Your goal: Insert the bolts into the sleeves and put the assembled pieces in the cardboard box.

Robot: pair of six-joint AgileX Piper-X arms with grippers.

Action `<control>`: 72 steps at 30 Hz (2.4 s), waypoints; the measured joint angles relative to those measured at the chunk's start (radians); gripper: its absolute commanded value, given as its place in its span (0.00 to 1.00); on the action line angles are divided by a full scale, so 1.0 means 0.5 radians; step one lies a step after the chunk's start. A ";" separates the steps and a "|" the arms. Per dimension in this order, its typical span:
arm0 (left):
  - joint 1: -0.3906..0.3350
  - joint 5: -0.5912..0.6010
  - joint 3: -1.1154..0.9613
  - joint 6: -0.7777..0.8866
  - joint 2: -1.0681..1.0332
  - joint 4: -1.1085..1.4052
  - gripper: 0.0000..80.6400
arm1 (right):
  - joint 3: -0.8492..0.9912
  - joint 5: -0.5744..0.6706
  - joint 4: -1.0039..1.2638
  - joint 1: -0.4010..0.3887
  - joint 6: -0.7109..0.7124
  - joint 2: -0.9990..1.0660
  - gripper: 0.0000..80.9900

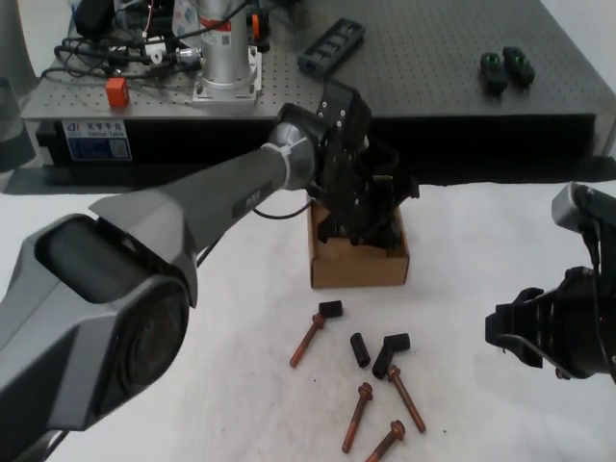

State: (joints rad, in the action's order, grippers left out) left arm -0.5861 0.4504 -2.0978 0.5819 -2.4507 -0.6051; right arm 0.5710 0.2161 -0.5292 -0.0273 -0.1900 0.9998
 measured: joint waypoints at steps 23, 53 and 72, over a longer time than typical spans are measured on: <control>0.231 -0.901 0.597 -0.687 1.092 -0.438 0.45 | 0.533 -0.317 -0.210 -0.542 0.407 1.092 0.41; -0.435 -0.594 0.670 -1.204 0.614 -0.633 0.45 | 0.242 -0.402 -0.449 0.073 0.472 0.517 0.01; -0.446 -0.652 0.464 -1.236 0.334 -0.927 0.01 | 0.039 -0.193 -0.508 0.239 0.472 0.137 0.01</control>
State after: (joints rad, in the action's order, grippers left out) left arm -0.8090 0.1244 -1.8657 -0.0358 -2.2836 -1.0684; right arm 0.5906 0.1195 -0.7833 0.0922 0.0460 1.0682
